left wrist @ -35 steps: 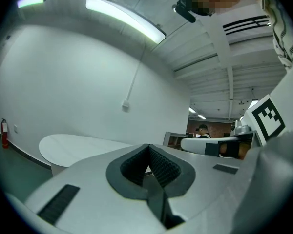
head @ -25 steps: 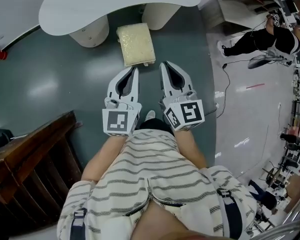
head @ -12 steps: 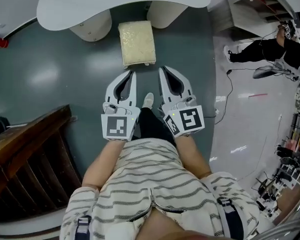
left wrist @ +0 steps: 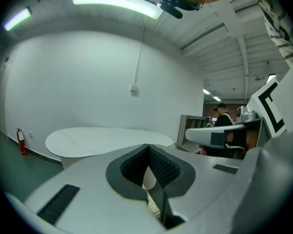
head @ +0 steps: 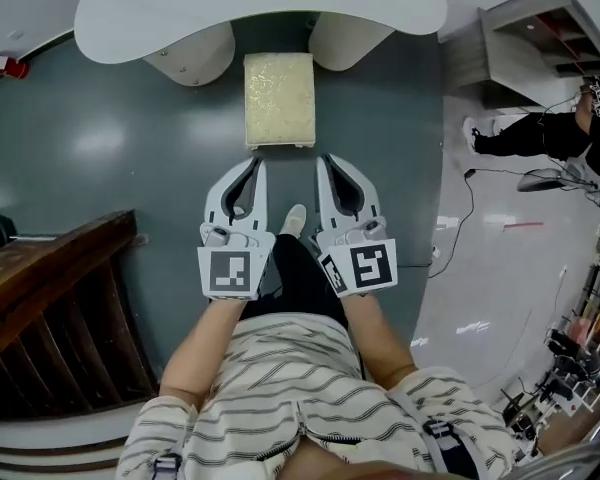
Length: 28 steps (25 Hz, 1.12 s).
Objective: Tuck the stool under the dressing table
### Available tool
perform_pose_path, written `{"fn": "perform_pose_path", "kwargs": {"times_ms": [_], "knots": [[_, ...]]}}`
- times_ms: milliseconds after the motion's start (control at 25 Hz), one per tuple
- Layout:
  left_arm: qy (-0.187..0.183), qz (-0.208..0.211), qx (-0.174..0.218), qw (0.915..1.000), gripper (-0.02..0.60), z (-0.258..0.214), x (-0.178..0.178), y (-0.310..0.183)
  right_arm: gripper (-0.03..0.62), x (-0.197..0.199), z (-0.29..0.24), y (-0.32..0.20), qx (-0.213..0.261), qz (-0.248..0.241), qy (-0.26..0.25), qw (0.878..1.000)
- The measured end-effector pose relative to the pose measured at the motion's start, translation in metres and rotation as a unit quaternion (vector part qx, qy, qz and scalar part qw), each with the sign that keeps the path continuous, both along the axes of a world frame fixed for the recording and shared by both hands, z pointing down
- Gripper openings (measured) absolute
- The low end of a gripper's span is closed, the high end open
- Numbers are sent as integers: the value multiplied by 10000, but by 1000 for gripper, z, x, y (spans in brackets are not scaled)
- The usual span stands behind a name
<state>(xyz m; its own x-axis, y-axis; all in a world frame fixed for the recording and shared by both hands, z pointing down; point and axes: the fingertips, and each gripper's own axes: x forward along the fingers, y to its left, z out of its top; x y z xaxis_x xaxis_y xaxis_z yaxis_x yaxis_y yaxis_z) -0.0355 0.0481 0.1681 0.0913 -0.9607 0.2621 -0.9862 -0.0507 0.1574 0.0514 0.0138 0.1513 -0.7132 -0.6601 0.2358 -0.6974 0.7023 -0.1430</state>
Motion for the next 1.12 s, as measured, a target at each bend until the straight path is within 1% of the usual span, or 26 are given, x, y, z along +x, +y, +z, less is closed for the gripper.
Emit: {"fn": "perform_pose_path", "kwargs": {"times_ms": [160,320,440,520,800,1120], "knots": [[-150,-32,-184,9997,6,18,6,-7,12,9,20,-13,-121,-28,57,9999],[-261,-17,-213,9994,6,34,11,-16,11,15,46,-22,-271,-38,150,9995],[-195,-12,-273,9994,6,50,16,-18,12,15,65,-23,-376,-36,274,9989],[-154,3,-342,9993,6,64,15,-23,11,15,79,-30,-447,68,329,9984],[-165,72,-646,9977,8,122,-1,-42,12,10,135,-48,-736,439,437,9954],[-77,73,-1078,9941,8,191,-13,-34,12,10,198,-48,-1051,659,593,9905]]}}
